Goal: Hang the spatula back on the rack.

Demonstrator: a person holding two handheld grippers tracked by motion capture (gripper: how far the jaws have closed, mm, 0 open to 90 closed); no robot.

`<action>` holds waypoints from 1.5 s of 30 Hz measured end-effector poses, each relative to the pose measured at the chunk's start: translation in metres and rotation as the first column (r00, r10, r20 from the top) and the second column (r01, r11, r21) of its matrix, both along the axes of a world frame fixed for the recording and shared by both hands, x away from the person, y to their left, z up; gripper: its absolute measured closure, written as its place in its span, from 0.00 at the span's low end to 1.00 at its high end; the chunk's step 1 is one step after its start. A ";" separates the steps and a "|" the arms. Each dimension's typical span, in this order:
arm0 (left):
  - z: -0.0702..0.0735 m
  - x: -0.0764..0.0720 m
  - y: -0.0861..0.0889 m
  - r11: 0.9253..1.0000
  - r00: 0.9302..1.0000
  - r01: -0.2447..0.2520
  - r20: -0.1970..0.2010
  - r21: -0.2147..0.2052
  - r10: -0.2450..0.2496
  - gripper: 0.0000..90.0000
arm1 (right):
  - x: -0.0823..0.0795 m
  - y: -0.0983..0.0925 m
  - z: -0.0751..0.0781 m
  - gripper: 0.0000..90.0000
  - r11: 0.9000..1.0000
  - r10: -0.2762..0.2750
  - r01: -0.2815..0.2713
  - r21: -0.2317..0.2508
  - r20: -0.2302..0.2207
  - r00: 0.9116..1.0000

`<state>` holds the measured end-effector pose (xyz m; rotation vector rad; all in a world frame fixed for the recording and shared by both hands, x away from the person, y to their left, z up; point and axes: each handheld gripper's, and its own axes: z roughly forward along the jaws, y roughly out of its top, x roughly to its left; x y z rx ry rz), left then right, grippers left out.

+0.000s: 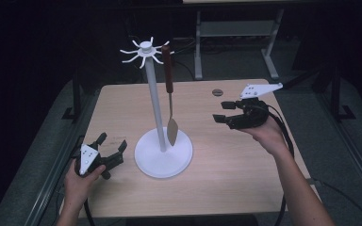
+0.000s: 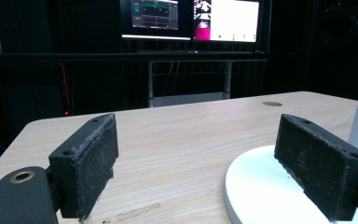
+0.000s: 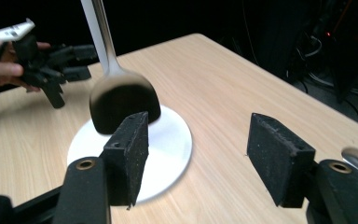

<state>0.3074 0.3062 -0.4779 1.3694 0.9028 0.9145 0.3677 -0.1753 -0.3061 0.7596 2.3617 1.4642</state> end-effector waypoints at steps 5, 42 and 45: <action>0.000 0.000 0.000 1.000 1.000 0.000 0.002 -0.004 0.000 0.14 | -0.004 -0.008 -0.013 0.41 1.000 -0.015 0.015 -0.007 -0.015 1.000; 0.000 0.000 0.000 1.000 1.000 0.001 -0.003 -0.009 -0.001 0.14 | -0.050 -0.079 -0.123 0.38 0.974 -0.213 0.195 -0.117 -0.168 0.962; 0.000 0.000 -0.001 1.000 1.000 0.001 -0.003 -0.009 -0.001 0.14 | -0.054 -0.085 -0.131 0.38 0.967 -0.237 0.214 -0.139 -0.176 0.956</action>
